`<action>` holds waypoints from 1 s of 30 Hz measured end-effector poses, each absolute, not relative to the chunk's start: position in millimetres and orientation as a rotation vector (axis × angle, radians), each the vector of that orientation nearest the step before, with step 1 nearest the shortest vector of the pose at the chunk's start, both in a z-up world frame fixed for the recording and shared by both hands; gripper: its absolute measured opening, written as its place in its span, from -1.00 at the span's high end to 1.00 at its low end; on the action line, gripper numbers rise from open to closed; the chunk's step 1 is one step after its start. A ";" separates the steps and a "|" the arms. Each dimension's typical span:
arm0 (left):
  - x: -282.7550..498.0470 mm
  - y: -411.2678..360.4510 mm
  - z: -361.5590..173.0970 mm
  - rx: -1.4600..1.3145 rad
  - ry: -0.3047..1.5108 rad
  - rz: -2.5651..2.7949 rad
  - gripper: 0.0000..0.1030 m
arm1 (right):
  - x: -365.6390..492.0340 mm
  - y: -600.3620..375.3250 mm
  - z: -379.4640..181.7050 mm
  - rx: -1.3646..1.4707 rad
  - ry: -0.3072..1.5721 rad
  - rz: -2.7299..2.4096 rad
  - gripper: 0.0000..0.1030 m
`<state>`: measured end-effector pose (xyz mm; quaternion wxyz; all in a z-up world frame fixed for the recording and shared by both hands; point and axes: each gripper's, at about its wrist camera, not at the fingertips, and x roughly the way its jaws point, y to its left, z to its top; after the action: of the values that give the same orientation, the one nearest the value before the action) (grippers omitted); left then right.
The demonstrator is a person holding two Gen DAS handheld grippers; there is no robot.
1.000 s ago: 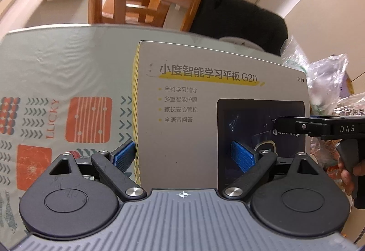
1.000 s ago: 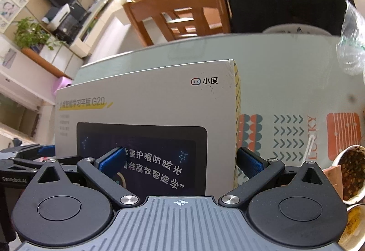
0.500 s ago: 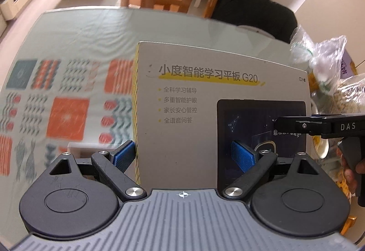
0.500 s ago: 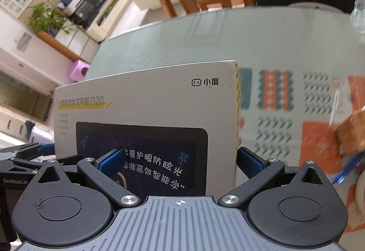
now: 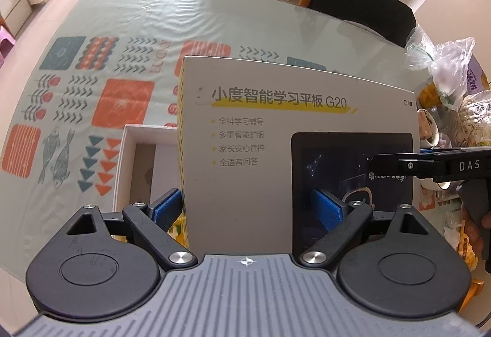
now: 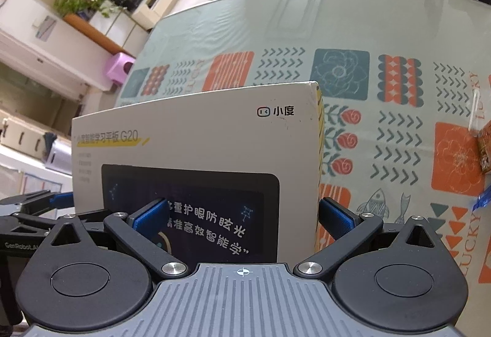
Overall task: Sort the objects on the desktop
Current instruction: 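Lift the tablet box with both grippers and carry it toward the white box, then carry the tablet box with both grippers over the white box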
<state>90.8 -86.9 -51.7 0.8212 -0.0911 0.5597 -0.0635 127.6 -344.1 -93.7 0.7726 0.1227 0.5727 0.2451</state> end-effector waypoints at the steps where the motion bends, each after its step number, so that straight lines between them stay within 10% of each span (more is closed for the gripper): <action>1: 87.5 -85.7 -51.1 -0.195 1.191 -0.133 -1.00 | 124.1 -342.7 -93.5 0.266 1.240 0.532 -1.00; 30: 6.2 -21.4 -63.7 -0.154 1.255 -0.216 -1.00 | 20.0 -280.2 -109.4 0.307 1.303 0.435 -1.00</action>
<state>6.2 -21.4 -63.7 0.8012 -0.0716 0.5855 -0.1007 20.0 -280.2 -109.4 0.7623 0.1413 0.5991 0.2000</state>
